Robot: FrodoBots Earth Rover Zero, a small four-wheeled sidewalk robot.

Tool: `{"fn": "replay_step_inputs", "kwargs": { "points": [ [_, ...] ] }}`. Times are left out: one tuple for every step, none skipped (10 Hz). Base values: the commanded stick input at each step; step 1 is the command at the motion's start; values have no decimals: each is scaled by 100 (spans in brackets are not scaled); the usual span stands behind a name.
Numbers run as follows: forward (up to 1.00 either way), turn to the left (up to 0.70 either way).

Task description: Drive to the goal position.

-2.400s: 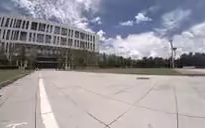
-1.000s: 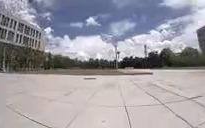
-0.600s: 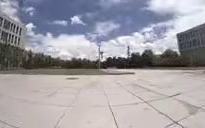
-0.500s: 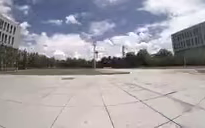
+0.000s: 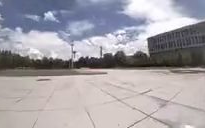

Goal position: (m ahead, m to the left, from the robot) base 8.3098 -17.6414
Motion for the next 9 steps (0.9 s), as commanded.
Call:
{"fn": "replay_step_inputs", "kwargs": {
  "points": [
    [0, -70],
    [0, -70],
    [0, -70],
    [0, -70],
    [0, -70],
    [0, -70],
    [0, -70],
    [0, -70],
    [0, -70]
  ]
}}
